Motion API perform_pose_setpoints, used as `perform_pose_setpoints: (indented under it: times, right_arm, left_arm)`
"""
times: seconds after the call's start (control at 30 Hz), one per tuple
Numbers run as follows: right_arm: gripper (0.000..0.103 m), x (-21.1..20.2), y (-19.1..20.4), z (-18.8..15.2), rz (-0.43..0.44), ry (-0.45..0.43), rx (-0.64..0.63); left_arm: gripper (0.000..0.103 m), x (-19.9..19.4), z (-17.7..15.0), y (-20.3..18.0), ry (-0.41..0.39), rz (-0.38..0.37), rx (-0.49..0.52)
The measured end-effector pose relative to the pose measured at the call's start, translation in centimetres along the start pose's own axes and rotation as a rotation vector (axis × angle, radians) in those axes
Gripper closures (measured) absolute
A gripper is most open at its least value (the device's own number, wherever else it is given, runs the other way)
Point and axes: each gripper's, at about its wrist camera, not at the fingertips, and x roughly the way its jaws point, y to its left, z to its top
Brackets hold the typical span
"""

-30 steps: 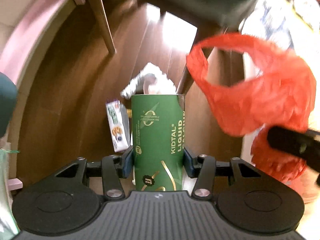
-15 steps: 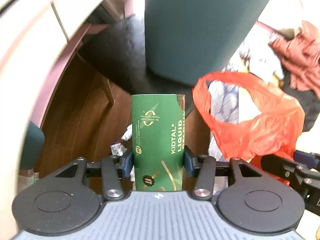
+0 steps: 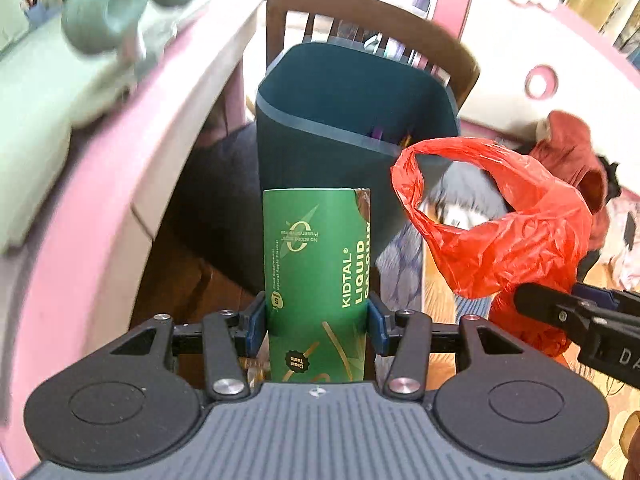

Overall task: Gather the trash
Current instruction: 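Lift the carton and red bag up over the wastebasket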

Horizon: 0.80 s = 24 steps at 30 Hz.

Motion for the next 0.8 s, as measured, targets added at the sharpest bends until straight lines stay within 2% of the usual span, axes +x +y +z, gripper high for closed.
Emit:
perform_pose_setpoints:
  times: [0.23, 0.43, 0.6, 0.8]
  right_arm:
    - [0.058, -1.0, 0.9, 5.4, -0.015, -0.083, -0.041]
    - [0.058, 0.6, 2.2, 9.1, -0.043, -0.115, -0.094]
    - [0.058, 3.1, 2.2, 11.3, -0.054, -0.104, -0.081]
    - [0.058, 6.2, 1.9, 12.8, -0.068, -0.081, -0.072]
  left_arm:
    - [0.054, -2.3, 5.8, -0.8, -0.103, -0.026, 0.004]
    - [0.054, -2.5, 10.5, -2.0, -0.168, 0.003, 0.051]
    - [0.054, -1.2, 13.3, -2.4, -0.174, 0.014, 0.063]
    - [0.054, 1.6, 15.6, -2.6, -0.138, 0.018, 0.069]
